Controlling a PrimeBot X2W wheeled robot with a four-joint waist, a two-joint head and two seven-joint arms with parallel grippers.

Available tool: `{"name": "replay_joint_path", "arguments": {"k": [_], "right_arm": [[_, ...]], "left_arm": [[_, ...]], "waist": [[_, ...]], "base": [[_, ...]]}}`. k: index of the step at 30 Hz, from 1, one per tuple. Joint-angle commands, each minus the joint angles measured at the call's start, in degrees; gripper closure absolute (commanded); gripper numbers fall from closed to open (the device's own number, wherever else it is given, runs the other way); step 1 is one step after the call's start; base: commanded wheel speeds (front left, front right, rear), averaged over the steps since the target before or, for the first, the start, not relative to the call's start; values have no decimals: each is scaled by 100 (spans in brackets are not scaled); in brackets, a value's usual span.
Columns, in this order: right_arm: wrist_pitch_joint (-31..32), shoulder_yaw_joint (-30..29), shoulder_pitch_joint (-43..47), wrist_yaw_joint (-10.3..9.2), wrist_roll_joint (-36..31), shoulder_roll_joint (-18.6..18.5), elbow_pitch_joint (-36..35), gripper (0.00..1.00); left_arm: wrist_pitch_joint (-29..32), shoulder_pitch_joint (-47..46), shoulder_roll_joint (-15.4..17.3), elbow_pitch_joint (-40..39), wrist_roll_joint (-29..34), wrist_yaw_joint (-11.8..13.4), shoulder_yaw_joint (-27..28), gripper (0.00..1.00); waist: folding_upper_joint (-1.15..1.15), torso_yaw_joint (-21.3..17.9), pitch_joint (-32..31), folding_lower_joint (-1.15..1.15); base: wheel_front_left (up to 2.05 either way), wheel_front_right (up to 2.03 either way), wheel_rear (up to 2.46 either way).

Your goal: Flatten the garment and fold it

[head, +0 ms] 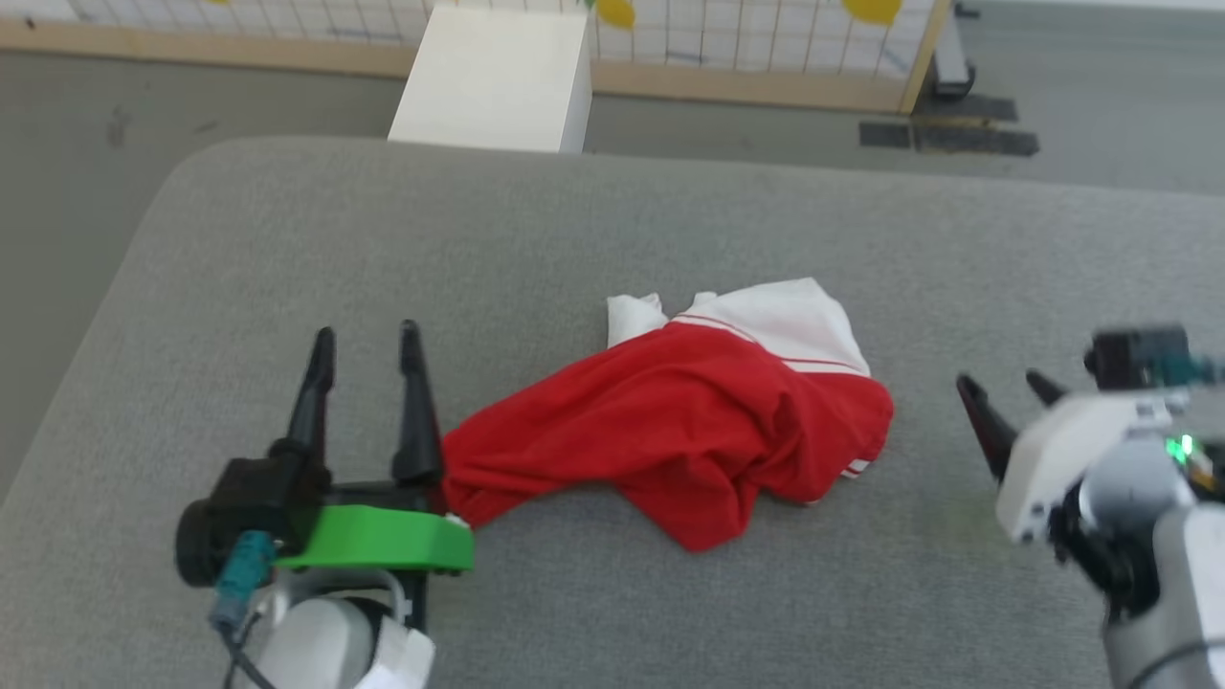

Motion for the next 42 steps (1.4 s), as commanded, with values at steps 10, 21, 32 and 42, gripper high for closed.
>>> {"name": "replay_joint_path", "arguments": {"k": [10,21,32,42], "right_arm": [[596,1468,-1954,-8,-287,-821,1156,0],[887,2773,-2557,-8,-182,-1220,2234,0],[-140,2465,-2696,-8,874,-1274,1712,100],[-834,593,-117,-8,1018,-1337,-217,100]], "left_arm": [[-25,-216,-534,127,709,-394,17,0],[-26,-489,-618,230,611,-245,-267,0],[-26,-371,-619,476,515,-362,-129,0],[-26,-40,-620,688,543,-672,223,0]], "waist": [[0,726,1067,0],[0,1027,1486,0],[0,540,815,0],[0,0,26,0]], "base": [[0,0,0],[0,0,0],[0,0,0],[0,0,0]]}}
